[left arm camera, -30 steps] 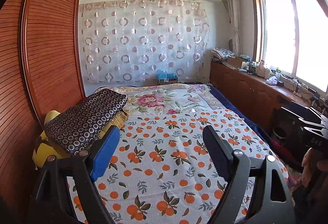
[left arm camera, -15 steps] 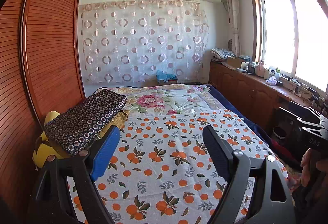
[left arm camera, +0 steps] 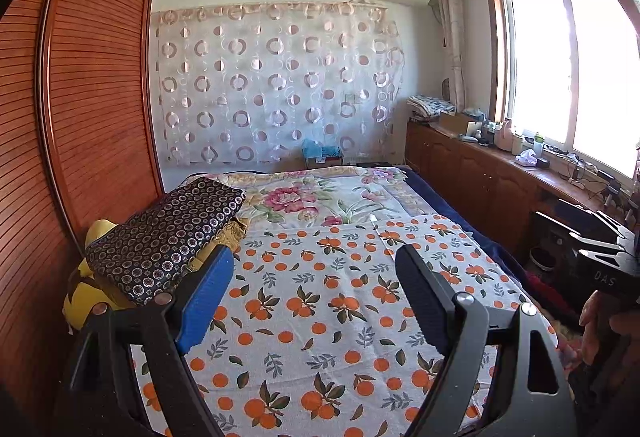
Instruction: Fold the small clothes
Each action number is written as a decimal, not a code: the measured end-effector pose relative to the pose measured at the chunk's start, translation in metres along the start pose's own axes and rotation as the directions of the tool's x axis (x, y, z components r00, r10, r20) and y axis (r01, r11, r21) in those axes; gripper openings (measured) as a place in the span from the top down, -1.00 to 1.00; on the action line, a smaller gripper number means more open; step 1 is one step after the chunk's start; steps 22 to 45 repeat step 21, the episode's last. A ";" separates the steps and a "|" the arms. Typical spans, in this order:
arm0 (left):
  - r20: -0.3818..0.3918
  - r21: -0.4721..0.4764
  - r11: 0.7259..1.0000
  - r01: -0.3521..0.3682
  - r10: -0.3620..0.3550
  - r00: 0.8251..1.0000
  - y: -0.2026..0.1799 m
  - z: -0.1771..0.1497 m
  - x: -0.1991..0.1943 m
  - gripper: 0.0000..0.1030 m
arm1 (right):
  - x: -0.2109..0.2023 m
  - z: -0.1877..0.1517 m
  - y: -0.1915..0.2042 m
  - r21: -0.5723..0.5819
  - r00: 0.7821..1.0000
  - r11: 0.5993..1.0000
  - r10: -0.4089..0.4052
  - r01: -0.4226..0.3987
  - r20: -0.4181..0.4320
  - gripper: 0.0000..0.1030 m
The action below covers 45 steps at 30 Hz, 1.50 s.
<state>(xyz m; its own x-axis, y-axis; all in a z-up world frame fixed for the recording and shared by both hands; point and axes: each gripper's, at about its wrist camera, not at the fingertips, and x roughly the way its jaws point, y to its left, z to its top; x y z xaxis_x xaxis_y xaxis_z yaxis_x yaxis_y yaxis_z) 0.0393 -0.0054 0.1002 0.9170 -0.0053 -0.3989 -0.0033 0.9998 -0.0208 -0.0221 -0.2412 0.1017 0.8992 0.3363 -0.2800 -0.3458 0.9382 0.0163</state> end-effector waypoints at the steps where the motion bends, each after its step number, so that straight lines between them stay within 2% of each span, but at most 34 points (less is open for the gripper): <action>1: 0.000 0.000 1.000 0.000 0.000 1.000 0.000 0.000 0.000 -0.62 | 0.000 0.000 0.001 0.000 1.000 1.000 -0.001 0.001 0.000 -0.67; 45: 0.001 0.001 1.000 0.000 0.000 1.000 0.001 -0.002 0.000 -0.62 | 0.000 0.000 -0.001 -0.003 1.000 1.000 -0.001 0.001 0.004 -0.67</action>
